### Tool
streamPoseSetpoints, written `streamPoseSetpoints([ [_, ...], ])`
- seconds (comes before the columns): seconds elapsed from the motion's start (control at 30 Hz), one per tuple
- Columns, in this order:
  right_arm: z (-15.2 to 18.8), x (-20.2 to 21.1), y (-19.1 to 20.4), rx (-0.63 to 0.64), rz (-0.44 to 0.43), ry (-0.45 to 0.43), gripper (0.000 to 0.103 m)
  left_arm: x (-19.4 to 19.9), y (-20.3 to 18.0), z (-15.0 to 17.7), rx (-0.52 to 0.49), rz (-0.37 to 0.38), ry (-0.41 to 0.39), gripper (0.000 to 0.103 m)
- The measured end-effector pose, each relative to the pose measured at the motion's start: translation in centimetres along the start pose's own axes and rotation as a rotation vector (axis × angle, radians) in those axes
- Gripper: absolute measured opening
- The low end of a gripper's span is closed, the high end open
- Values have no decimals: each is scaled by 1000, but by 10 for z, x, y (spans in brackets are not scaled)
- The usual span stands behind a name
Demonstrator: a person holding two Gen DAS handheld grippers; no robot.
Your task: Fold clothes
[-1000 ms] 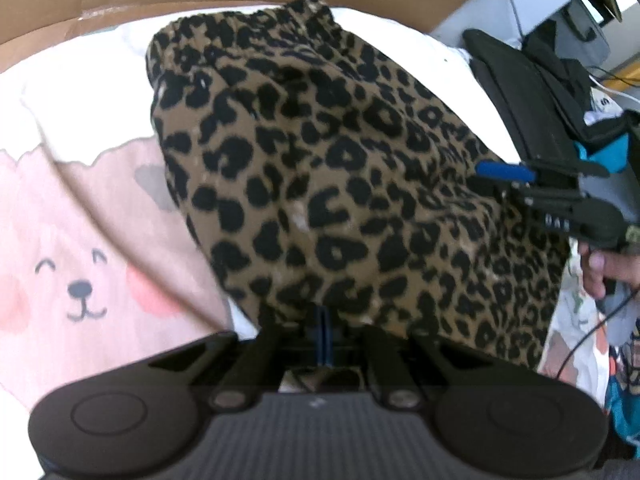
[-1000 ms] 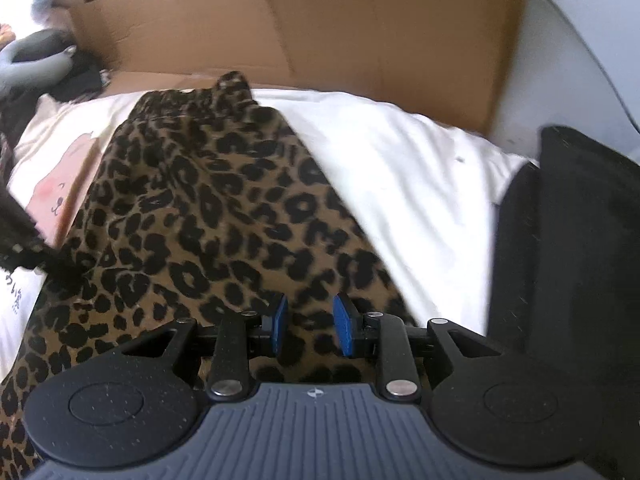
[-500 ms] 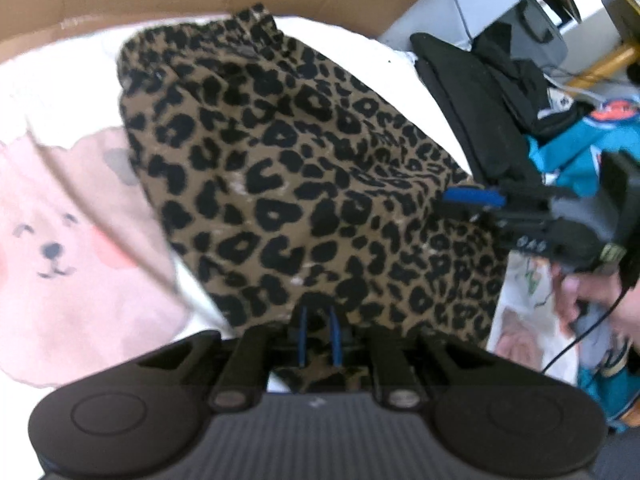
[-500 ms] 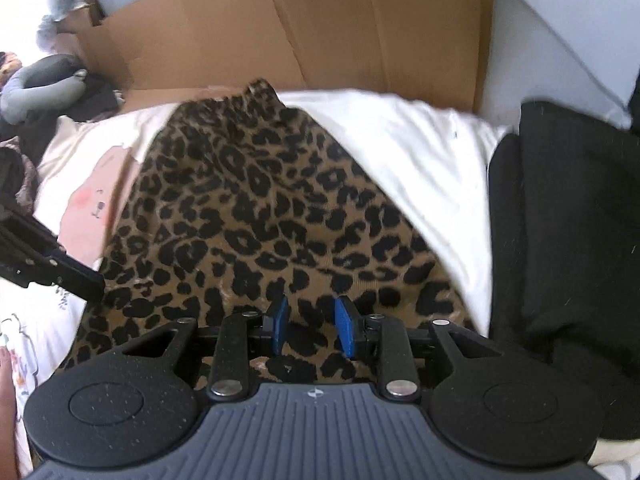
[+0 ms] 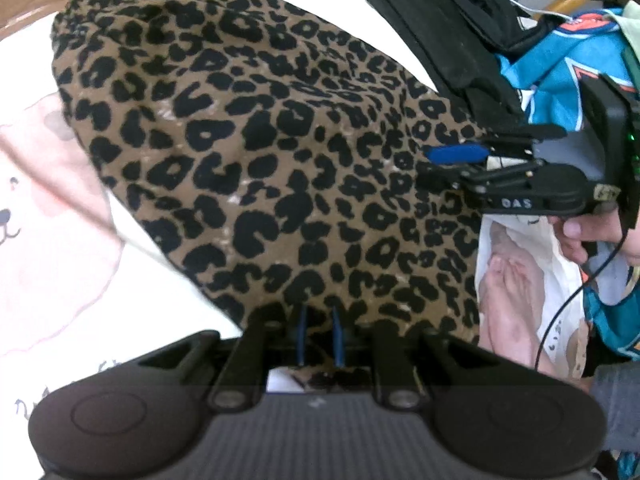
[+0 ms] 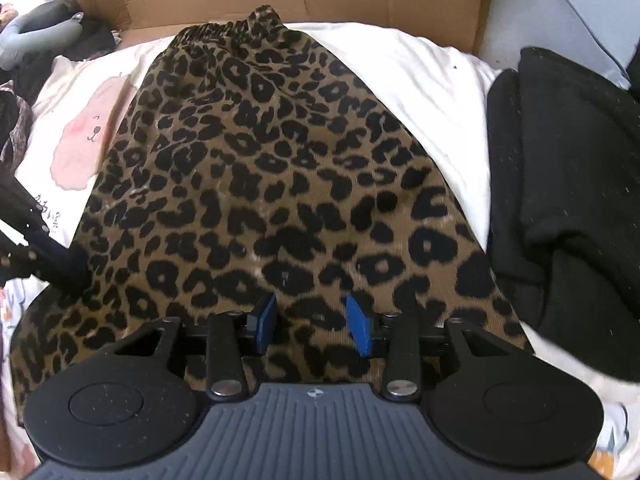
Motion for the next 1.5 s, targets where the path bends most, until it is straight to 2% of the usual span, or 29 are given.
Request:
streamPoseSetpoints([
  [0.17, 2, 25, 13, 54, -73, -37, 45, 15, 6, 9, 15, -6, 6, 15],
  [0.3, 2, 43, 35, 127, -137, -74, 45, 36, 3, 28, -25, -41, 14, 24],
  [0.47, -1, 57, 58, 182, -201, -98, 45, 49, -2, 52, -28, -17, 36, 27],
  [0.57, -1, 61, 66, 193, -225, -108, 45, 45, -10, 66, -69, -1, 55, 33],
  [0.67, 0, 62, 75, 203, -260, -107, 45, 33, -16, 76, -96, -14, 84, 34],
  [0.83, 9, 60, 97, 269, -309, -87, 45, 12, -25, 88, -115, 7, 96, 34],
  [0.97, 14, 55, 105, 267, -327, -71, 45, 7, -27, 86, -99, 6, 56, 38],
  [1.03, 15, 53, 107, 265, -334, -62, 45, 11, -26, 83, -88, 8, 14, 48],
  [1.27, 15, 52, 116, 303, -380, -47, 45, 26, -18, 74, -4, 38, -96, 48],
  [1.5, 16, 68, 123, 354, -426, -67, 45, 38, -7, 60, 81, 89, -145, 48],
])
Point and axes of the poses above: each gripper's, at about its wrist camera, not at the fingertips, and x roughly against the way its jaws point, y to its left, z to its underside, the point moved 4 cm from there along -x, roughly the way its jaws point
